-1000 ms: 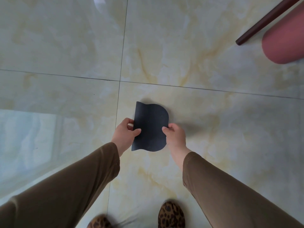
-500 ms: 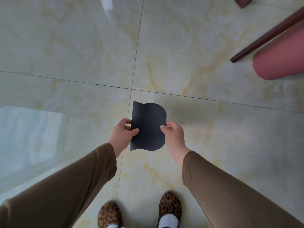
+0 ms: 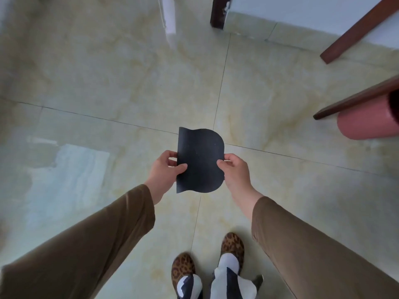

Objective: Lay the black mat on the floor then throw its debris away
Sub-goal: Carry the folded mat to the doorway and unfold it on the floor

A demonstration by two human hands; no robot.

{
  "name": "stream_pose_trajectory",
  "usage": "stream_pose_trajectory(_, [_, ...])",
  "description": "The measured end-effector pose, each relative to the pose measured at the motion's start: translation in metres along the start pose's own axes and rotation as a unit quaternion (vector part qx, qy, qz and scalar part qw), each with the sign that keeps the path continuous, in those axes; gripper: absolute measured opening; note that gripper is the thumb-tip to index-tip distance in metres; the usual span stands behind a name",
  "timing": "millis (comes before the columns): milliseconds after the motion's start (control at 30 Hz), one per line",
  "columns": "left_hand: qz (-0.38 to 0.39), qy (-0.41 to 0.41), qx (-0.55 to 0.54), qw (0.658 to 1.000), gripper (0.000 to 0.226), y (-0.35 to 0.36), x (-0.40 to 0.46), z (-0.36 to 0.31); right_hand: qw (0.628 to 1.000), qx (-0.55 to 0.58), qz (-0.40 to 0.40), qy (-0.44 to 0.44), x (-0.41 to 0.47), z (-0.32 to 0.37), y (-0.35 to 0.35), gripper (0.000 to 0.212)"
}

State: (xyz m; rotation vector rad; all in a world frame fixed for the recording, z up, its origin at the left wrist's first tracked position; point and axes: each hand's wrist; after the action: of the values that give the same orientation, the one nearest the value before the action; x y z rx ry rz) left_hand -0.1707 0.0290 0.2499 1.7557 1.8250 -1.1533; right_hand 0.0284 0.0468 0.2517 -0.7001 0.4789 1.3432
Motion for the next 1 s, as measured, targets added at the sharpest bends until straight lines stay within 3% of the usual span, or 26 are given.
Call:
stream_pose_trajectory(533, [-0.03,-0.024,-0.048,0.998,0.03,-0.148,0.063,-0.059,0.998,-0.028,0.055,-0.019,0.048,0.107,0.14,0.013])
stream_pose_trajectory(1000, [-0.008,-0.021,-0.057,0.998,0.031,-0.301,0.136,-0.101,0.998,-0.022,0.047,-0.02,0.076,0.193,0.285,0.012])
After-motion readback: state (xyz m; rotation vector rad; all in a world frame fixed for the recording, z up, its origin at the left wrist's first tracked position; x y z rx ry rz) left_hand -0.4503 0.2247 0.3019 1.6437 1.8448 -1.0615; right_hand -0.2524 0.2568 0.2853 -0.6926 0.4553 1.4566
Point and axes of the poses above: each hand's wrist, its own x-axis towards the middle knuckle, its own y-axis out of the palm, z = x × y, and after that the axes turned 10 degrees about x, right-handed
